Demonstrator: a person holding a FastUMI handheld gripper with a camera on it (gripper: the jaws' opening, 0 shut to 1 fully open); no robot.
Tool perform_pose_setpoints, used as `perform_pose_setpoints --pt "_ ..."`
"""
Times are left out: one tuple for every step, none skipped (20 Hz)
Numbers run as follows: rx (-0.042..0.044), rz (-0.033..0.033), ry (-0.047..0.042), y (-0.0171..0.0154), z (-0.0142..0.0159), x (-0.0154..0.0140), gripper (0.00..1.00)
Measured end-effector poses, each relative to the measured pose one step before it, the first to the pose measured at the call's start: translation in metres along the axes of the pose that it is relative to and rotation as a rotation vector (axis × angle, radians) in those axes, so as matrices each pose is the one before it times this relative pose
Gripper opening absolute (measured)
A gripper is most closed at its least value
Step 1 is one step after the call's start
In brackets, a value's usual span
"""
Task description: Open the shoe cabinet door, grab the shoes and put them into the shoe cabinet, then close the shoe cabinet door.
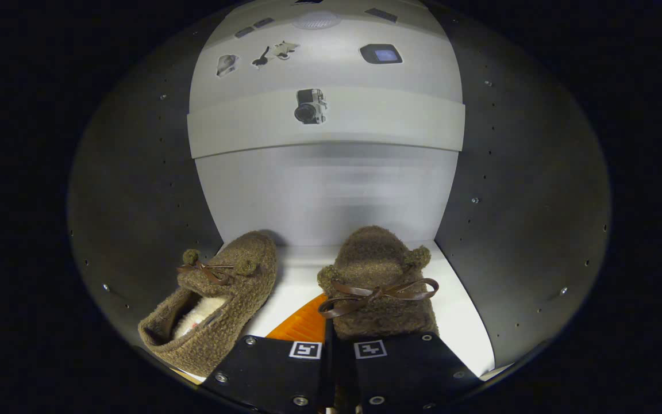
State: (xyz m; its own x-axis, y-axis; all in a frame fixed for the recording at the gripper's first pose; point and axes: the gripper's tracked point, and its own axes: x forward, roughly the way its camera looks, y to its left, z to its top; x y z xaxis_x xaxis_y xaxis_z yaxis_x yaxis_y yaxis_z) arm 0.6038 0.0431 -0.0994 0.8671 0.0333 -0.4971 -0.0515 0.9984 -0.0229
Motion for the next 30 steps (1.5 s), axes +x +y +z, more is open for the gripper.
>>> perform_pose_setpoints --pt "0.00009 -0.00185 0.01290 -0.00204 -0.00164 0.00176 0.09" --pt "0.00303 0.00034 0.01268 -0.00038 -0.00369 0.00054 0.11" --pt "-0.00340 -0.00156 0.00127 0.00012 -0.00045 0.00033 0.16" --pt "-0.00174 -0.01265 -0.01750 -0.00133 0.00359 0.00037 0.17" --pt "-0.00271 0.00126 -0.00004 0.00128 -0.00076 -0.00089 0.17" --pt "-0.00259 0.00037 0.00374 0.00072 -0.00160 -0.00200 0.17" --pt "-0.00016 -0.00207 -0.00145 -0.00011 -0.00006 -0.00147 0.18" --pt "0.00158 -0.00303 -0.00251 -0.00043 0.00124 -0.00301 0.18" --pt "0.00046 -0.00086 -0.00582 0.00005 0.00084 -0.00374 0.18" --pt "-0.00082 -0.00810 -0.00555 -0.00084 0.00056 -0.00296 0.18" --pt "-0.00087 -0.00186 -0.00031 -0.00055 -0.00049 -0.00384 0.18" --pt "0.00246 -0.00007 -0.00263 0.00026 0.00042 -0.00524 0.18" --pt "-0.00186 -0.00263 -0.00522 -0.00029 0.00089 -0.00487 0.18" --pt "-0.00281 -0.00845 -0.00552 -0.00104 0.00045 -0.00518 0.18" --pt "-0.00178 -0.00355 -0.00535 -0.00007 0.00041 -0.00750 0.18" --pt "0.00102 -0.00103 -0.00660 0.00072 0.00005 -0.00851 0.18" --pt "0.00221 0.00094 -0.00830 0.00108 0.00136 -0.00829 0.18" --pt "-0.00064 -0.00308 -0.01036 0.00090 0.00133 -0.01017 0.18" --pt "-0.00338 -0.00060 -0.01458 0.00105 0.00312 -0.00957 0.18" --pt "-0.00202 -0.00102 -0.01676 0.00193 0.00305 -0.00999 0.18" --pt "-0.00111 -0.00401 -0.01225 0.00082 0.00111 -0.01102 0.18" --pt "-0.00457 -0.00453 -0.01405 0.00114 0.00131 -0.01226 0.18" --pt "-0.00407 -0.00547 -0.00557 0.00094 -0.00005 -0.01190 0.18" --pt "-0.00259 -0.00059 -0.01195 0.00209 0.00055 -0.01157 0.18" --pt "-0.00003 -0.00219 -0.00893 0.00153 0.00045 -0.01176 0.18" --pt "0.00034 0.00014 -0.00565 0.00204 -0.00011 -0.01232 0.18" --pt "0.00055 -0.00333 -0.00725 0.00121 0.00042 -0.01232 0.18" --pt "-0.00090 -0.00428 -0.01182 0.00064 0.00176 -0.01161 0.18" --pt "-0.00022 -0.00324 -0.01380 0.00146 0.00153 -0.01368 0.18" --pt "0.00155 -0.00154 -0.01229 0.00171 0.00026 -0.01444 0.18"
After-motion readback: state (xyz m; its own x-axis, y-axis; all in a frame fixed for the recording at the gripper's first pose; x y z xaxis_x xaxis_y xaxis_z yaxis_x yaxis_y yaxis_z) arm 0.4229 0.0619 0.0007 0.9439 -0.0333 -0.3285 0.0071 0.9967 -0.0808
